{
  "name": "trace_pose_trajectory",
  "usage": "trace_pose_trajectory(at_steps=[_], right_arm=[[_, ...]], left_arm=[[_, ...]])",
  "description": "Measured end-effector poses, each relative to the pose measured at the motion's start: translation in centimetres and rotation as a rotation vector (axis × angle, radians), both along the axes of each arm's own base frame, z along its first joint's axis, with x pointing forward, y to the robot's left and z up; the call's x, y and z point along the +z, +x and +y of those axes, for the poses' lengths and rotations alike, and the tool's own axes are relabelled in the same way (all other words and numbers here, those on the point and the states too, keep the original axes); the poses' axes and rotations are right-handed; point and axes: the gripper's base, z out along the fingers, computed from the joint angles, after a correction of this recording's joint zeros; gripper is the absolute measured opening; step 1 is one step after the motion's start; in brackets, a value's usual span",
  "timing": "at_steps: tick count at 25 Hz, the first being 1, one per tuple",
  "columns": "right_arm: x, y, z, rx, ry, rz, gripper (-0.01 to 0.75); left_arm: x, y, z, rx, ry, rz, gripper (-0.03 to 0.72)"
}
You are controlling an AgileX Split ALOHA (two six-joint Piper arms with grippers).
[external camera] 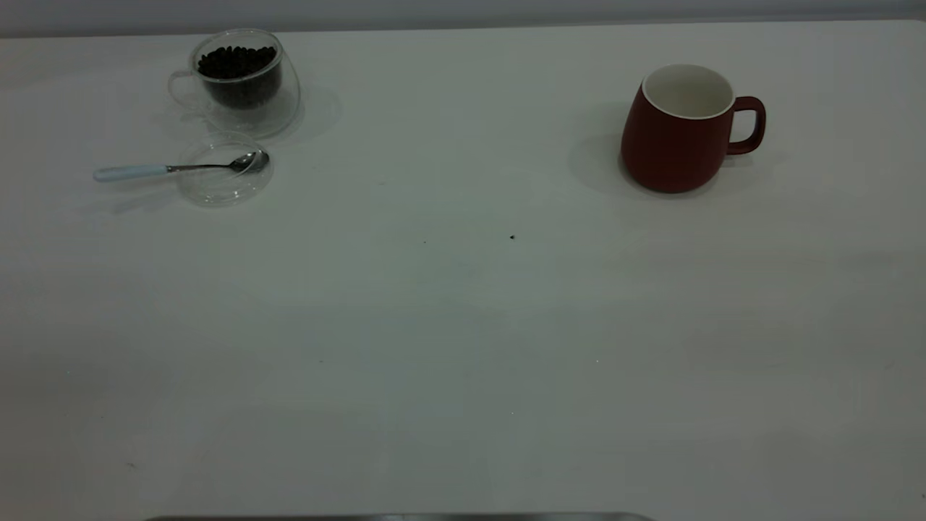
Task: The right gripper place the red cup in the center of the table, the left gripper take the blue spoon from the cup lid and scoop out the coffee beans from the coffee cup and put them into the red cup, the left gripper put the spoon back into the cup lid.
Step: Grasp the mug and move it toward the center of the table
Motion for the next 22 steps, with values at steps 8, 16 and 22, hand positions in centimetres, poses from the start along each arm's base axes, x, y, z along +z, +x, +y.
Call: trace_pose_trajectory(at_steps=[8, 16, 22], right_arm=[[0.00, 0.00, 0.00, 0.000, 0.000, 0.000, 0.586], [0.00, 0.00, 0.00, 0.000, 0.000, 0.000, 0.586], [0.00, 0.00, -0.01, 0.008, 0.001, 0.000, 0.558]], left_arm=[[0.00, 0.00, 0.00, 0.000, 0.000, 0.000, 0.501], [0.00, 0.00, 0.00, 0.000, 0.000, 0.000, 0.501], [0.00, 0.00, 0.00, 0.000, 0.000, 0.000, 0.501]])
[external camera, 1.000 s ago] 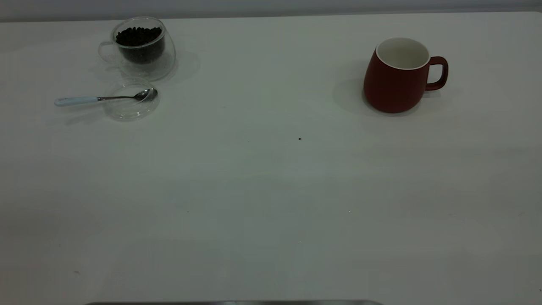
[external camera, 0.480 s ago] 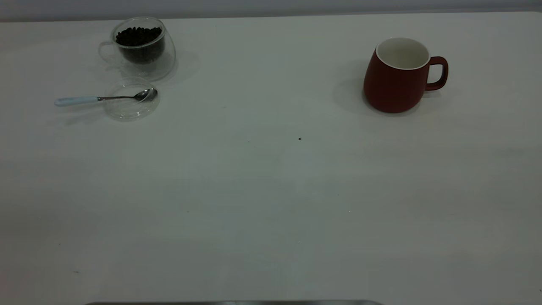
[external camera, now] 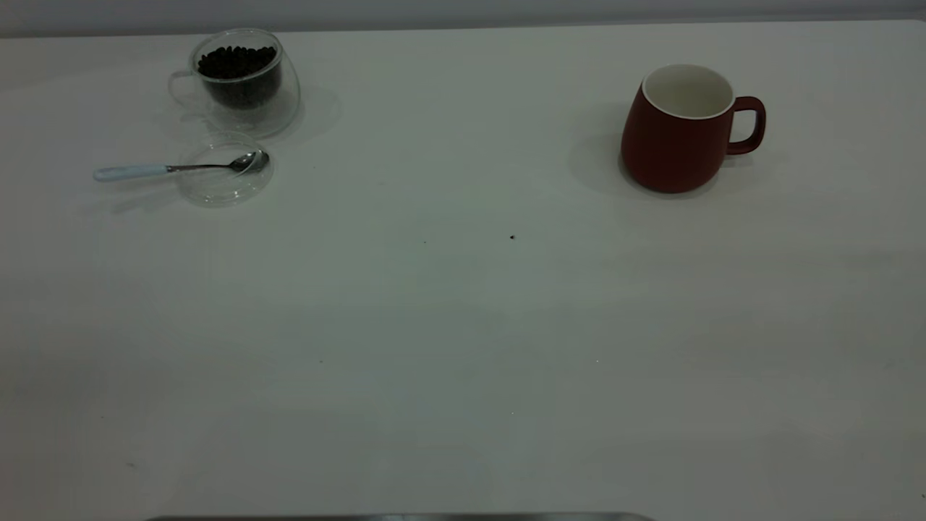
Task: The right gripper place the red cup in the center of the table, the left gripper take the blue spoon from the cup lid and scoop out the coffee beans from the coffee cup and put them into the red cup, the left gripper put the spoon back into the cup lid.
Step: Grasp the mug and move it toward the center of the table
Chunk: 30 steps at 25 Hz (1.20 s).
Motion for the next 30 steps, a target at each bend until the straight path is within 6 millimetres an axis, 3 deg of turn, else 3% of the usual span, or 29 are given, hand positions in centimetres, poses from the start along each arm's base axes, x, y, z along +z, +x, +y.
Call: trace_pose_trajectory(at_steps=[12, 15, 18, 23, 30], right_arm=[[0.0, 0.0, -0.2, -0.013, -0.013, -0.003, 0.424], [0.1, 0.0, -0.3, -0.027, -0.008, -0.010, 0.433], [0.2, 0.5, -0.3, -0.031, -0.015, 0.019, 0.496], [0.3, 3.1, -0.1, 0.001, -0.050, 0.185, 0.594], [1.1, 10.3, 1.2, 0.121, -0.050, 0.133, 0.573]], left_arm=[[0.0, 0.0, 0.0, 0.002, -0.002, 0.000, 0.501], [0.0, 0.0, 0.0, 0.002, -0.002, 0.000, 0.501], [0.0, 0.0, 0.0, 0.001, -0.001, 0.000, 0.501], [0.0, 0.0, 0.0, 0.001, -0.001, 0.000, 0.501], [0.0, 0.0, 0.0, 0.001, -0.001, 0.000, 0.501]])
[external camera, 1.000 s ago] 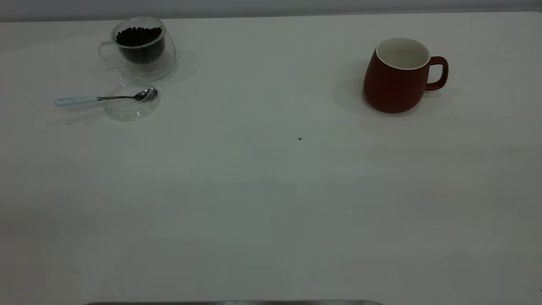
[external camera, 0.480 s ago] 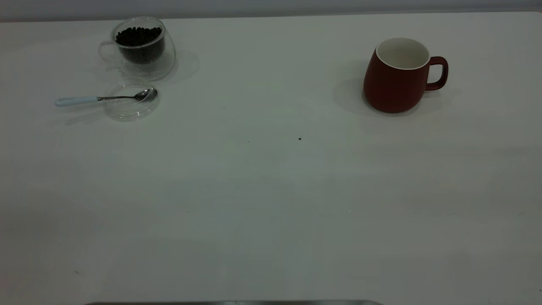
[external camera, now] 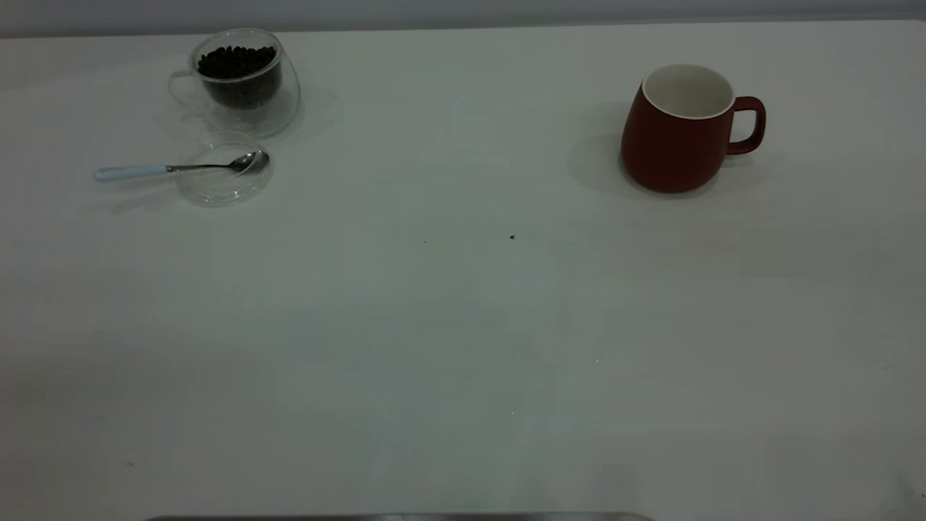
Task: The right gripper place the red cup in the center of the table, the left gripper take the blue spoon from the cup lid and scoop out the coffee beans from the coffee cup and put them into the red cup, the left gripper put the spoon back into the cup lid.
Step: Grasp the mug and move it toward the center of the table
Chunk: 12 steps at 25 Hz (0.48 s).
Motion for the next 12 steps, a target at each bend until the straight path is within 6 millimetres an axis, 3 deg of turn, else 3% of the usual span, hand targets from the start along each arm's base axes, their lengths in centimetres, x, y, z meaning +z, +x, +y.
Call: trace_pose_trajectory(at_steps=[12], right_arm=[[-3.3, 13.3, 1.4, -0.025, 0.145, 0.145, 0.573]], left_arm=[[0.0, 0.0, 0.0, 0.000, 0.000, 0.000, 0.501]])
